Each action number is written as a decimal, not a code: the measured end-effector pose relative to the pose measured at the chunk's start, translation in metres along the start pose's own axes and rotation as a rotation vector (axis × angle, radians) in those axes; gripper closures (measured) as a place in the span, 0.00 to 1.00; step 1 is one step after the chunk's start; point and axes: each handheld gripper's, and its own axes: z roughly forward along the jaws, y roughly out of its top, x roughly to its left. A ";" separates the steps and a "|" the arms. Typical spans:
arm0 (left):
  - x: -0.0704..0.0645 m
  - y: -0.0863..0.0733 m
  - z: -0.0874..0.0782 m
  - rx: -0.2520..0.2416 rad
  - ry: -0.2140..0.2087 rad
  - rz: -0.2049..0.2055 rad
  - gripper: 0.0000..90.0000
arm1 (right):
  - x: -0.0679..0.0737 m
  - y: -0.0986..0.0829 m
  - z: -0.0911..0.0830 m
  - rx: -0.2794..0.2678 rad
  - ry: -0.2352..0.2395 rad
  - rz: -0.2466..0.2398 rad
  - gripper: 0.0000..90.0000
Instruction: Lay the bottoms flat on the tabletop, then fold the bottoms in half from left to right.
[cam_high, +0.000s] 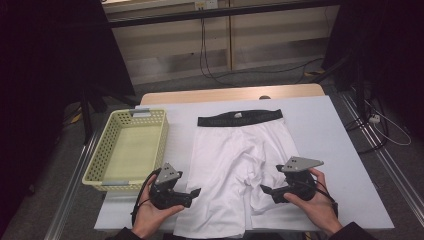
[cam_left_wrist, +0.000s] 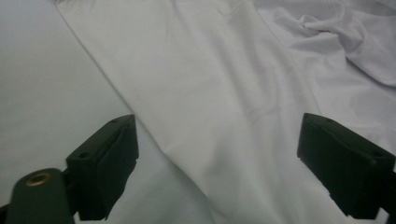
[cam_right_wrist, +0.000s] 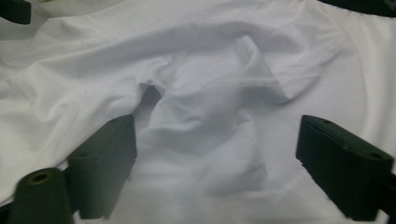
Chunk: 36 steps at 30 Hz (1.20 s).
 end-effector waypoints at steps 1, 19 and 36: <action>0.000 0.001 0.001 -0.010 0.008 -0.002 0.10 | 0.002 0.001 0.002 -0.003 0.007 -0.005 0.06; 0.000 0.011 0.008 -0.028 -0.015 0.020 0.09 | 0.030 0.009 0.020 -0.081 0.023 -0.054 0.06; 0.023 0.051 0.036 -0.099 0.084 0.017 0.12 | 0.034 0.010 0.019 -0.117 0.027 -0.068 0.07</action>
